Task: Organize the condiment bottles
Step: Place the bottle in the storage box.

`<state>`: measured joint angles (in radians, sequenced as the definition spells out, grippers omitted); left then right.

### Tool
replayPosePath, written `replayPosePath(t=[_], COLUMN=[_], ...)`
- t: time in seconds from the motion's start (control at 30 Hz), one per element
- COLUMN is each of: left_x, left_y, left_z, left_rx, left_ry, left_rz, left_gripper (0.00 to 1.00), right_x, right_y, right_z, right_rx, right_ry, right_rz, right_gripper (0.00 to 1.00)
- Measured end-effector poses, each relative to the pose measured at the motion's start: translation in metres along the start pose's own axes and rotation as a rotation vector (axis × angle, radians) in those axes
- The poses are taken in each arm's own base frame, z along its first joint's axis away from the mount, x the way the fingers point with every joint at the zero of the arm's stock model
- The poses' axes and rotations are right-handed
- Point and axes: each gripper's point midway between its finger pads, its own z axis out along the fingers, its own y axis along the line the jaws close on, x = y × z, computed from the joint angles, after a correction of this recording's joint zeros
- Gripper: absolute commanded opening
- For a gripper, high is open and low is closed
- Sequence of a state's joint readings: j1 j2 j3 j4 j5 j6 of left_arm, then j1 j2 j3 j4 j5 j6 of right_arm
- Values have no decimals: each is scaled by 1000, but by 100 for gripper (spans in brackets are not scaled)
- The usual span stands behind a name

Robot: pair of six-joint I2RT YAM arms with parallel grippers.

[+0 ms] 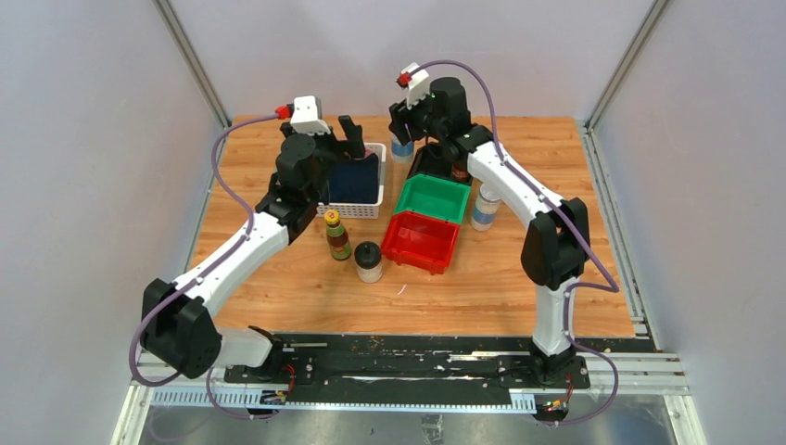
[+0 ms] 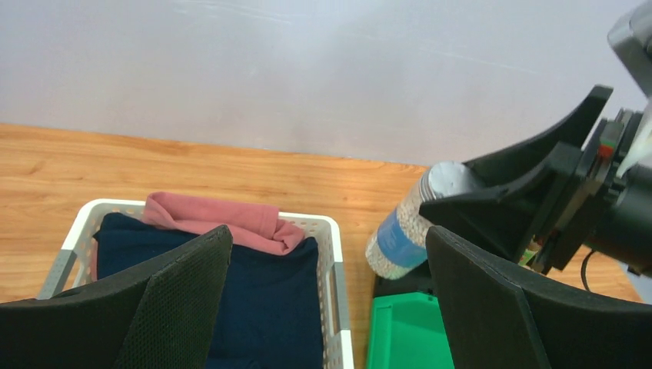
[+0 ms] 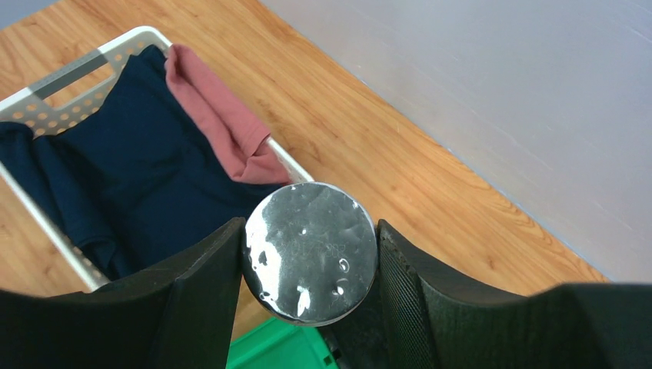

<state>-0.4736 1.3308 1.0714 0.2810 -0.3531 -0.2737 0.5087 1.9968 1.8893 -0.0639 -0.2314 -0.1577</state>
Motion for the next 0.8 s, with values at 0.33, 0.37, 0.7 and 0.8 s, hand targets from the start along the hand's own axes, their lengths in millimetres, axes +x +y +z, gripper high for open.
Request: replayPosePath(t=[0.33,0.37,0.7,0.8], left_x=[-18,-16,11,17], left_y=[2,2,8,10], left_z=[-20,-21,-25,-26], left_rx=[9,8,-10,-17], left_ry=[-31,-26,42,58], left_rz=[-45,-47,-68,-77], left_gripper=[100,100,100,100], right_x=[-7,-8,16,23], right_y=[29,31,44,43], right_z=[-49,-53,-88,-97], right_rx=[10,12,44,59], right_ry=[-15,-17,9,17], right_rz=[-25,-27,-30,-30], right_gripper=[0,0,0,0])
